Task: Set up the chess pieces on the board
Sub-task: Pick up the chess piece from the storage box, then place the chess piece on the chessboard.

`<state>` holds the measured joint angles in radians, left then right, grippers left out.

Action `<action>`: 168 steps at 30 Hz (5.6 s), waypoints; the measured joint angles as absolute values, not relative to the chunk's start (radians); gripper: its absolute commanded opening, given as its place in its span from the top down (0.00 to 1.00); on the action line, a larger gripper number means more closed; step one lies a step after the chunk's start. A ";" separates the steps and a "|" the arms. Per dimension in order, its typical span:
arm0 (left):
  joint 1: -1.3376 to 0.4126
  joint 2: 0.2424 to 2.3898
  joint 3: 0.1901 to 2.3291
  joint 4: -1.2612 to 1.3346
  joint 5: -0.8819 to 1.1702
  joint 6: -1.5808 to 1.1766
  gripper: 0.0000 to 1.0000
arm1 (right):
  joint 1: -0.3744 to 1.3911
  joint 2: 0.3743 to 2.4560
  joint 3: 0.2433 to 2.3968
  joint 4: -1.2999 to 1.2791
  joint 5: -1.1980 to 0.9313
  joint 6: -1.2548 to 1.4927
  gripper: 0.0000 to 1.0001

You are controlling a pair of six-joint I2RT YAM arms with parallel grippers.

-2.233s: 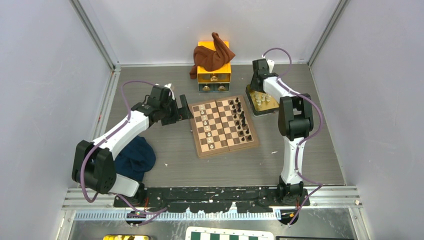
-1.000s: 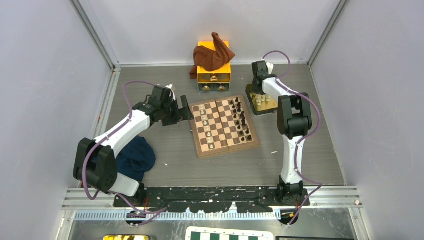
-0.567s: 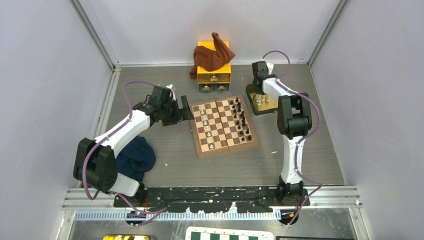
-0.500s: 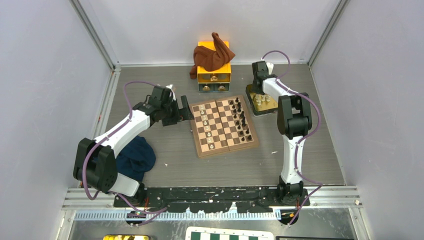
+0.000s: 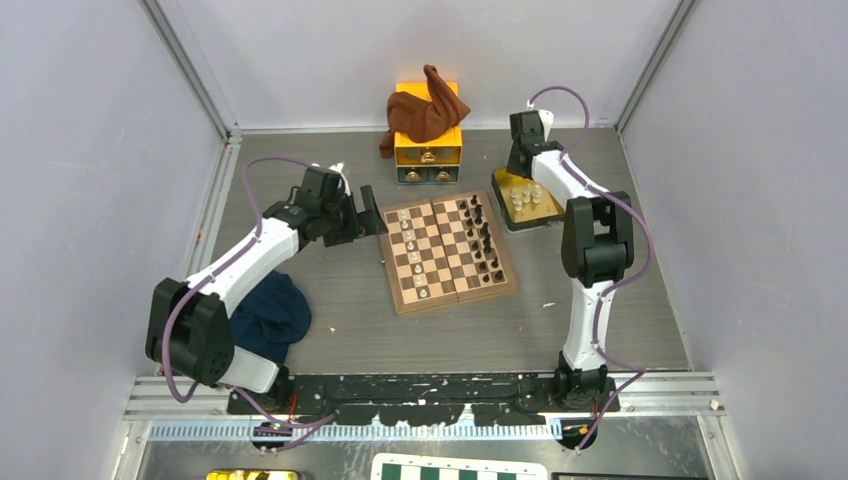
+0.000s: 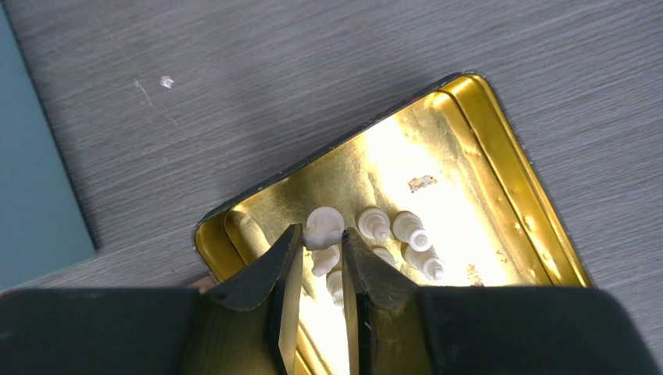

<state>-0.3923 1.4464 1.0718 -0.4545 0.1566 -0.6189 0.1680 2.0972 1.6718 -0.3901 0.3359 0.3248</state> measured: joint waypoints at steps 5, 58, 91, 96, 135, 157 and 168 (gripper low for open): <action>-0.392 1.433 1.076 -0.455 0.150 -0.619 0.04 | 0.171 2.047 1.676 -0.401 0.331 0.318 0.94; -0.364 1.174 0.992 -0.544 0.069 -0.571 0.02 | 0.826 2.171 1.977 -0.727 0.286 0.267 0.98; -0.364 1.164 0.971 -0.544 0.072 -0.571 0.02 | 0.836 2.251 1.973 -0.712 0.258 0.266 0.98; -0.364 1.167 0.971 -0.544 0.072 -0.571 0.02 | 0.829 2.252 1.973 -0.712 0.246 0.268 0.97; -0.364 1.211 0.972 -0.543 0.076 -0.568 0.02 | 0.796 2.308 2.022 -0.704 0.205 0.276 0.82; -0.364 1.218 0.972 -0.542 0.088 -0.568 0.02 | 0.796 2.308 2.017 -0.704 0.205 0.276 0.64; -0.364 1.218 0.972 -0.540 0.091 -0.569 0.02 | 0.796 2.308 2.017 -0.704 0.205 0.276 0.62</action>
<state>-0.3641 1.2182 0.9718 -0.5400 0.0910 -0.5690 0.7963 2.3081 2.0167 -0.7044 0.2054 0.2760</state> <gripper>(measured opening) 0.980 0.374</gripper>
